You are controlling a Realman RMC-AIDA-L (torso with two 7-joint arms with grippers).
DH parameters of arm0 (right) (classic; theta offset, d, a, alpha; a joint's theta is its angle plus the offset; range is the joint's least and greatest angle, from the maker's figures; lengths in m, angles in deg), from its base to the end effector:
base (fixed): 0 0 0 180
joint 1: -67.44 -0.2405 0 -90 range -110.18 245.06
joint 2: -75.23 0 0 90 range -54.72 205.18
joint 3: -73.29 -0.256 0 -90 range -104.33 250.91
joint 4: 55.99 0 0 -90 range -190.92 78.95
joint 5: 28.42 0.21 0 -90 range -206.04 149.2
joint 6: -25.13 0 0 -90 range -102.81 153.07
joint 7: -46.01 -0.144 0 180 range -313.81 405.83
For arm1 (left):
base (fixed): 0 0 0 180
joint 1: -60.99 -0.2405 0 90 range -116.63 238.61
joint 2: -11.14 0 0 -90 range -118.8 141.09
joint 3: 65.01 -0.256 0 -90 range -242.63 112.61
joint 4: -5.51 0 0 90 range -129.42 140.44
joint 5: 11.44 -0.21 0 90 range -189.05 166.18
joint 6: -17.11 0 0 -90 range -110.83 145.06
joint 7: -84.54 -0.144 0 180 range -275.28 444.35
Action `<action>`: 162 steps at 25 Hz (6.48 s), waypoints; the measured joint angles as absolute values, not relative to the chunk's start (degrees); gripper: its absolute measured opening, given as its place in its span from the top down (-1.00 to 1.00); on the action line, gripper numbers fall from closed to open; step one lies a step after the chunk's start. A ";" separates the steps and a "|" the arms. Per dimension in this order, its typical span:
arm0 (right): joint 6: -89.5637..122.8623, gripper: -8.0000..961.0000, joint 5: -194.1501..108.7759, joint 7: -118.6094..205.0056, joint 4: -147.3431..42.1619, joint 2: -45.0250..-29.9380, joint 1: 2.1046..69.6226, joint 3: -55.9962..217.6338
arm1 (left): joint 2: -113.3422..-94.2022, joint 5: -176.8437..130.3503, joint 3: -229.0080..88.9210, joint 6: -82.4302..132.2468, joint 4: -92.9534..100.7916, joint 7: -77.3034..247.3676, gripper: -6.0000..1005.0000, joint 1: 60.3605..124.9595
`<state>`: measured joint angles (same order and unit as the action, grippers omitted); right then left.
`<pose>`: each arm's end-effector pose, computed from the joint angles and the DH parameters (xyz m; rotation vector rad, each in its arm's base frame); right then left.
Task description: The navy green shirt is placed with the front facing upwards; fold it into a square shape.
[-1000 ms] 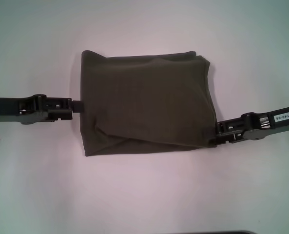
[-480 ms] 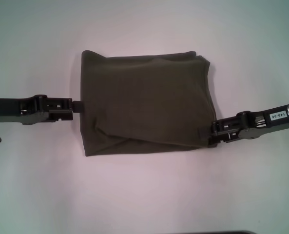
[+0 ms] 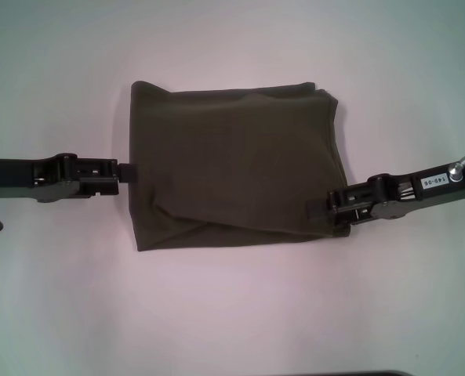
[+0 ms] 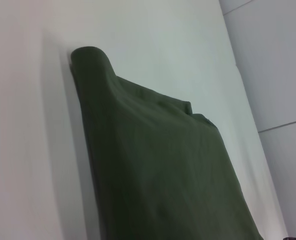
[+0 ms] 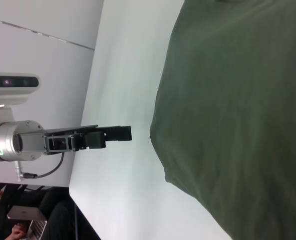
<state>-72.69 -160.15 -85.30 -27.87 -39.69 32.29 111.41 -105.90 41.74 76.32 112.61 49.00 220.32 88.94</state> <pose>0.2762 0.3014 -0.0123 2.2780 -1.8616 -0.3597 -0.2907 0.3071 0.0192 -2.3594 -1.9698 -0.5137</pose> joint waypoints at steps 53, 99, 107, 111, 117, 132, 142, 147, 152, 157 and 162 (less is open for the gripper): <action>-71.08 0.55 -160.78 -87.89 -27.87 -39.90 31.89 114.20 | -106.17 41.74 76.31 112.46 48.84 220.32 -0.28 88.82; -72.35 0.96 -162.80 -90.94 -24.87 -36.95 33.17 113.19 | -110.89 35.83 70.97 111.09 50.08 226.06 -0.28 87.81; -72.57 0.95 -162.62 -90.92 -24.87 -36.90 33.39 113.19 | -110.94 35.78 70.95 109.52 50.13 226.27 -0.28 87.69; -72.62 0.95 -162.62 -90.91 -24.87 -36.90 33.42 113.19 | -110.99 35.76 70.95 109.09 50.16 226.33 -0.28 87.83; -72.68 0.95 -162.62 -90.91 -24.88 -36.90 33.52 113.19 | -111.01 35.75 70.95 108.95 50.16 226.47 -0.28 87.87; -72.79 0.96 -162.62 -90.92 -24.87 -36.99 33.25 113.19 | -110.93 35.76 70.95 109.06 50.16 226.48 -0.28 87.97; -72.86 0.96 -162.63 -90.91 -24.87 -37.08 33.31 113.19 | -111.26 35.80 70.84 108.57 49.98 226.70 -0.28 88.42; -72.87 0.96 -162.63 -90.91 -24.87 -37.08 33.26 113.19 | -111.36 35.77 70.24 108.34 49.81 226.79 -0.28 88.70; -72.91 0.96 -162.63 -90.91 -24.88 -37.08 33.32 113.19 | -111.36 35.75 70.19 108.45 49.86 226.81 -0.28 88.66; -72.96 0.96 -162.63 -90.91 -24.87 -37.08 33.32 113.19 | -111.23 35.75 70.16 109.29 50.59 226.67 -0.28 88.43; -72.96 0.95 -162.62 -90.91 -24.87 -37.03 33.36 113.06 | -110.96 35.77 70.38 109.95 51.10 226.72 -0.28 88.16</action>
<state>-72.96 -162.62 -90.91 -24.87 -37.03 33.36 113.06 -110.96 35.77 70.38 109.95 51.10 226.72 88.16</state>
